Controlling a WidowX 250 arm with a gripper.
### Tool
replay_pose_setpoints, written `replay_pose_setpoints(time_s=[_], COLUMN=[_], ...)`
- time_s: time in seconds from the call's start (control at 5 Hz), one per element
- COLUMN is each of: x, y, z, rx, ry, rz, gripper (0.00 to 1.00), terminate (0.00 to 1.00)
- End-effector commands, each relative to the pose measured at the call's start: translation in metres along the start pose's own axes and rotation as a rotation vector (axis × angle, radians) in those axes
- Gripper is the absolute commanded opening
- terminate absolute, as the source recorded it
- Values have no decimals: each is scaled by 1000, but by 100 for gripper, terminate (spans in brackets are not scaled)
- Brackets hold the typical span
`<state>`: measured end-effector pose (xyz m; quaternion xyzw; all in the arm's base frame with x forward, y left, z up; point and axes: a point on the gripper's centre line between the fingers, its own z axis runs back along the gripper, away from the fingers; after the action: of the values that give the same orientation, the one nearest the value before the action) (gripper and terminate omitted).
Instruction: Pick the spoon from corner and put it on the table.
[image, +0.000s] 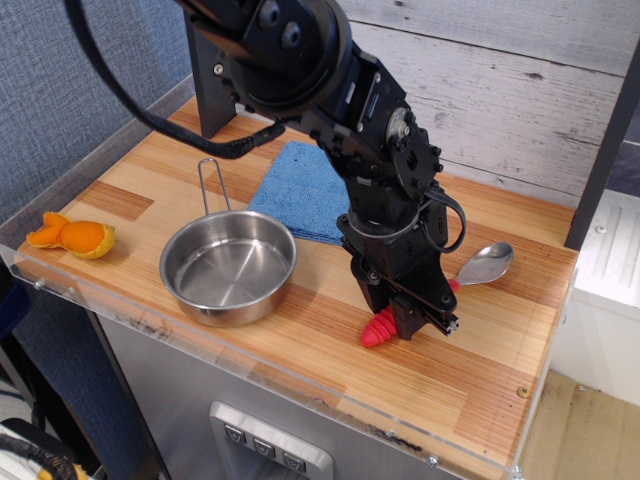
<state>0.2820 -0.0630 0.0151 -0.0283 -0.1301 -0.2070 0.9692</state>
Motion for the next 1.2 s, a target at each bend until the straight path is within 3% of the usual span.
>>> replay_pose_setpoints(time_s=[0.0,0.4,0.6,1.0], x=[-4,-3,-1,-14], y=[6,13,23,47], z=[18,39,74,164], rx=[28,-3,16,33], ry=[-26,-57,-126,-287], rz=[17,43,67,138], gripper=[100,100,100,100], terminate=[0,0,0,0])
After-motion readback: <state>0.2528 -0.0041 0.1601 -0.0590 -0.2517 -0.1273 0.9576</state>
